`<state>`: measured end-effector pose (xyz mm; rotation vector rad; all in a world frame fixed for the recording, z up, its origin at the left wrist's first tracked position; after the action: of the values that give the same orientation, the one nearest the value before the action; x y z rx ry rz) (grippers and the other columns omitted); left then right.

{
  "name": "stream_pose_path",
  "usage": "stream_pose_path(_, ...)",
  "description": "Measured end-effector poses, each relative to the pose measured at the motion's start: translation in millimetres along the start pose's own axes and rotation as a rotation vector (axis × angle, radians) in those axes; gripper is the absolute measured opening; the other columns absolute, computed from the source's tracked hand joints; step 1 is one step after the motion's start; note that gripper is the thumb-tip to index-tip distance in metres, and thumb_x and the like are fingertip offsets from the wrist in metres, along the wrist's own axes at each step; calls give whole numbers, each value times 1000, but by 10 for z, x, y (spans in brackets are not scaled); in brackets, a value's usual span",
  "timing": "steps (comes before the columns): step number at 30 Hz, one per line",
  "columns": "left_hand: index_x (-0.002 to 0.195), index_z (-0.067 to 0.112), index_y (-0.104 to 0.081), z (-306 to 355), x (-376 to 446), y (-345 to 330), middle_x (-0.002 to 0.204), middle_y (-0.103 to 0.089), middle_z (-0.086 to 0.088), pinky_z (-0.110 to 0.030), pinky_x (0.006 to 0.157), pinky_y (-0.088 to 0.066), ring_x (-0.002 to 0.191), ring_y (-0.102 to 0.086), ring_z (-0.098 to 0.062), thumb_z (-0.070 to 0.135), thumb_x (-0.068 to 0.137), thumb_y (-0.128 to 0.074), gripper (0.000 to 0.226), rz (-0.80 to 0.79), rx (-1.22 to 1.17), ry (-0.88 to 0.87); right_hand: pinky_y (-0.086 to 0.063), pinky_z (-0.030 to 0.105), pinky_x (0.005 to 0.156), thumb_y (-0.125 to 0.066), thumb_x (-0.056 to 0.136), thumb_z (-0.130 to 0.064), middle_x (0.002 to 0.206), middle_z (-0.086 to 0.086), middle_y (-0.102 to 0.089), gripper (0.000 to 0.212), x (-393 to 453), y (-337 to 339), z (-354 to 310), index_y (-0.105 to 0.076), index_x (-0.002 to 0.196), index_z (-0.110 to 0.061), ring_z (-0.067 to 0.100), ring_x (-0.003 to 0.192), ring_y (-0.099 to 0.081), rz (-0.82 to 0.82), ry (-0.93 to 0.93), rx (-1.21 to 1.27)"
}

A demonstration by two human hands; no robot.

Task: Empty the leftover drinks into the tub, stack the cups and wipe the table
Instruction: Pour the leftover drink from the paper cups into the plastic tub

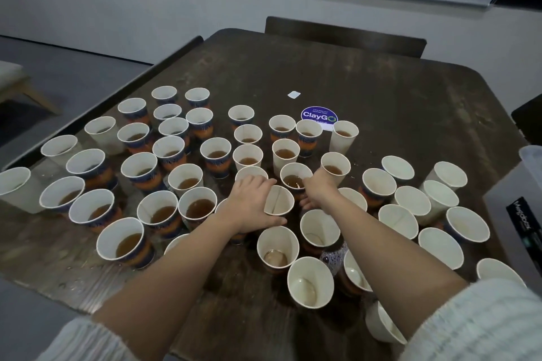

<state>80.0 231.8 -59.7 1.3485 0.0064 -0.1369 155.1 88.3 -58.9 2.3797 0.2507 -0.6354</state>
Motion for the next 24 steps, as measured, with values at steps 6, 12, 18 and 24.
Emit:
stream_pose_path(6, 152, 22, -16, -5, 11, -39, 148, -31, -1, -38, 112, -16, 136, -25, -23, 56, 82, -60, 89, 16, 52, -6, -54, 28, 55, -36, 103, -7, 72, 18, -62, 34, 44, -16, 31, -41, 135, 4, 22, 54, -58, -3, -64, 61)
stream_pose_path(12, 152, 22, -16, 0, 32, -34, 154, -25, 0, -40, 115, -14, 141, -21, -22, 70, 81, -53, 93, -12, 63, 0, -54, 34, 60, -38, 101, -6, 72, 19, -64, 27, 35, 26, 39, -49, 124, 5, 23, 51, -57, 33, -20, 71)
stream_pose_path(18, 149, 23, -22, 99, 50, 98, 152, -29, -1, -38, 114, -17, 140, -23, -22, 74, 77, -55, 95, 120, -61, 32, -45, 23, 43, -40, 100, -9, 64, 14, -62, 17, -65, 220, -42, -52, 107, 1, 19, 45, -55, 71, 71, 66)
stream_pose_path(24, 140, 17, -33, 277, 299, 226, 137, -40, -4, -34, 104, -35, 128, -36, -20, 52, 67, -81, 94, 218, -437, 66, -44, 26, 47, -45, 96, -10, 56, 9, -58, 19, -286, 632, -190, -57, 82, -6, 18, 43, -51, 108, 189, 152)
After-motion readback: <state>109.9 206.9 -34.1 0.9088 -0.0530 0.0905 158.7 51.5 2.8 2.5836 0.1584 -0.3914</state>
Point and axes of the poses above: each hand's wrist, its own x-axis towards the middle knuckle, its own y-axis out of the back of the hand, z = x × y, the point moved 4 cm from there along x, towards the middle knuckle
